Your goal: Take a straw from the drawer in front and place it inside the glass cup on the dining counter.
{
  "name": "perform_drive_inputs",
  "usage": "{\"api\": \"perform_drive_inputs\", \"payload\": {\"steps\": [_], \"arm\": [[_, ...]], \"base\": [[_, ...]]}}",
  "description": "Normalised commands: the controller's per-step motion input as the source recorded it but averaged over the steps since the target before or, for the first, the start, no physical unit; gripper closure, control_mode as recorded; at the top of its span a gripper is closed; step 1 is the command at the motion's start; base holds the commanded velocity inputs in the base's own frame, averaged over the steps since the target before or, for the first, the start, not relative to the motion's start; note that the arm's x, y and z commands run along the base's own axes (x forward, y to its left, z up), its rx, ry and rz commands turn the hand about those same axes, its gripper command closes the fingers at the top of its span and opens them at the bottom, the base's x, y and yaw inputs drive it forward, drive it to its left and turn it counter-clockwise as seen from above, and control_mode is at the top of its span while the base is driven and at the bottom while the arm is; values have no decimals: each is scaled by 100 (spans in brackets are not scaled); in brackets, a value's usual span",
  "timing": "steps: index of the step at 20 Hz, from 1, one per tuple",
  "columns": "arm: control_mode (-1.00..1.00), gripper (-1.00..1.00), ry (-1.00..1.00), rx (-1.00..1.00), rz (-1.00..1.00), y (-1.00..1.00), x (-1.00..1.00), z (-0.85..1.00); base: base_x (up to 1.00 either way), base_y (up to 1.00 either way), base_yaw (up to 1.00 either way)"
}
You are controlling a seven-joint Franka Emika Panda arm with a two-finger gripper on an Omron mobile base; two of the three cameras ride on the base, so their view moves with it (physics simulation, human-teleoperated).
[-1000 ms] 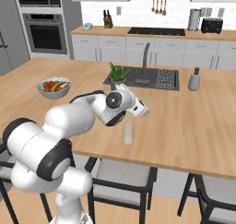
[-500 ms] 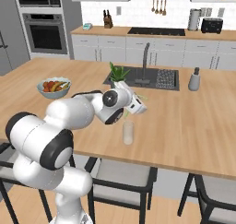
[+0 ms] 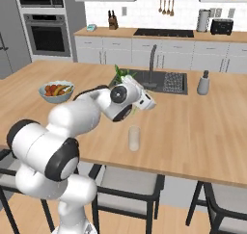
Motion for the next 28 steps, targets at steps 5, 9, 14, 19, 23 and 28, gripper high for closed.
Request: {"api": "perform_drive_inputs", "payload": {"steps": [5, 9, 14, 19, 23, 28], "arm": [[-100, 100, 2, 0, 37, -83, -1, 5], [-100, 100, 0, 0, 57, -88, -18, -6], [-100, 100, 0, 0, 63, -61, -54, -38], [-100, 100, -9, 0, 62, -1, -31, -26], [-100, 100, -27, 4, 40, 16, 10, 5], [-100, 100, -21, 6, 27, 45, -22, 0]], "base": [[0, 0, 0], [0, 0, 0], [0, 0, 0], [0, 0, 0], [0, 0, 0], [0, 0, 0]]}}
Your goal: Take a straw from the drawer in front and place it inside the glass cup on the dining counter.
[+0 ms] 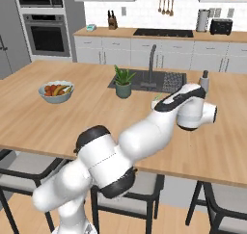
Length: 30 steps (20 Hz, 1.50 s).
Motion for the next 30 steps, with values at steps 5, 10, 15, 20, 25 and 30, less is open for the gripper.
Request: {"api": "perform_drive_inputs", "payload": {"steps": [5, 10, 15, 20, 25, 30], "arm": [[-100, 100, -15, 9, 10, 53, -17, 2], [-100, 100, -13, 0, 0, 51, -2, 31], [-100, 100, 0, -3, -2, 65, -37, 0], [-100, 100, 0, 0, -1, 49, -20, -3], [-100, 100, 0, 0, 0, 15, 0, -4], [-100, 100, 3, 0, 0, 0, 0, -24]], "base": [[0, 0, 0], [0, 0, 0], [0, 0, 0], [0, 0, 0], [0, 0, 0], [0, 0, 0]]}}
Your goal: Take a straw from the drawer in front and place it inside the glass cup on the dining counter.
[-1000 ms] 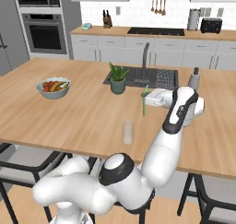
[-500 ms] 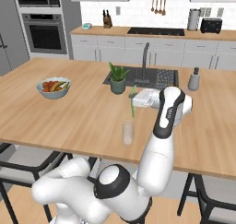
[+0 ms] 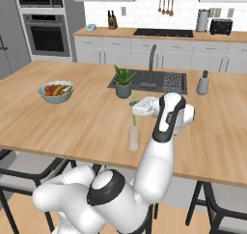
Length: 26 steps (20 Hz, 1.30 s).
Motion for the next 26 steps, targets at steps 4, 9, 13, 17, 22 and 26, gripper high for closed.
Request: {"api": "perform_drive_inputs", "payload": {"steps": [4, 9, 13, 17, 22, 26], "arm": [[-100, 100, 5, 0, 0, 0, 0, -32], [-100, 100, 1, 0, 0, 0, 9, -19], [-100, 100, 0, 0, 0, 0, 27, -12], [-100, 100, 0, 0, 0, 0, 30, -13], [-100, 100, 0, 0, 0, -6, 18, -21], [-100, 100, 0, 0, 0, -22, 24, -21]], "base": [[0, 0, 0], [0, 0, 0], [0, 0, 0], [0, 0, 0], [0, 0, 0], [0, 0, 0]]}}
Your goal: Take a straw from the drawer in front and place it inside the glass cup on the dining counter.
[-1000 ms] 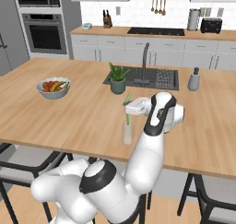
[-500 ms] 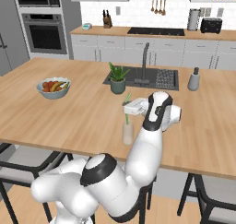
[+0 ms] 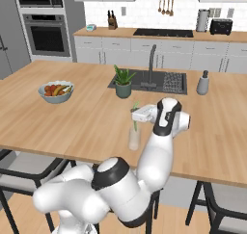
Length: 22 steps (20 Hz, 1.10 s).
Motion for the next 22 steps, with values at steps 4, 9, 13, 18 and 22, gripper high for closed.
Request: {"api": "perform_drive_inputs", "payload": {"steps": [4, 9, 13, 18, 22], "arm": [[-100, 100, 0, 0, 0, -22, 30, -15], [-100, 100, 0, 0, 0, -5, 3, -12], [-100, 100, 0, 0, 0, 0, -88, -9], [-100, 100, 0, 1, 0, 0, -97, -1], [-100, 100, 0, 0, 0, 10, -27, -6]], "base": [[0, 0, 0], [0, 0, 0], [0, 0, 0], [0, 0, 0], [0, 0, 0]]}}
